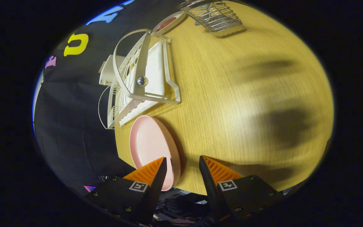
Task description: Take the plate from the dish rack, then take the spoon from the basket and place it into the plate.
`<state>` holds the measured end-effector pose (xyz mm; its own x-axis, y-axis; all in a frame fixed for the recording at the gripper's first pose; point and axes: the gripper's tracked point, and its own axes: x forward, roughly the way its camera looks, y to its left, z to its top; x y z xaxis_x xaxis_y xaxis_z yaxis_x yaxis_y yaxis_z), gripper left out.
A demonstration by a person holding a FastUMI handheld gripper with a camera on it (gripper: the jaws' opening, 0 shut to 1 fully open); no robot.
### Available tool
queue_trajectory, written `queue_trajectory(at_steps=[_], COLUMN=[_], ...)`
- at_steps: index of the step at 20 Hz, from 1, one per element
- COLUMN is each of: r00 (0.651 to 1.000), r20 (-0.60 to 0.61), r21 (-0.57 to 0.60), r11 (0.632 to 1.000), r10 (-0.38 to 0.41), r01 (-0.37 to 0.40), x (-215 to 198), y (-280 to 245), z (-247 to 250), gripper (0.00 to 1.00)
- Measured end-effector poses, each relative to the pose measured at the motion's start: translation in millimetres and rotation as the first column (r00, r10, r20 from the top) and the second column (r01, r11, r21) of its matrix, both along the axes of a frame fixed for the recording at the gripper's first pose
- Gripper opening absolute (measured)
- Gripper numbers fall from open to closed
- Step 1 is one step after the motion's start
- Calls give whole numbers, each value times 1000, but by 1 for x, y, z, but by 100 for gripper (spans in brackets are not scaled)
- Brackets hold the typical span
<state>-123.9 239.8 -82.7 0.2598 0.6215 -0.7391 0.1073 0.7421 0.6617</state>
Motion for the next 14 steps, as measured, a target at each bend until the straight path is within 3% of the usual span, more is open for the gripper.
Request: queue_trajectory(at_steps=[3,7,11,14], r00=[999,962,844,741], r20=[42,263,510,624], r21=[-24,-80,-130,-132], r11=[1000,992,956,901], r10=[-6,-72,-163,-248], r01=[8,96,263,413], x=[-1,27,69,100], y=[-20,-49,-87,-118], z=[4,44,103,139], gripper=[67,72,71,72])
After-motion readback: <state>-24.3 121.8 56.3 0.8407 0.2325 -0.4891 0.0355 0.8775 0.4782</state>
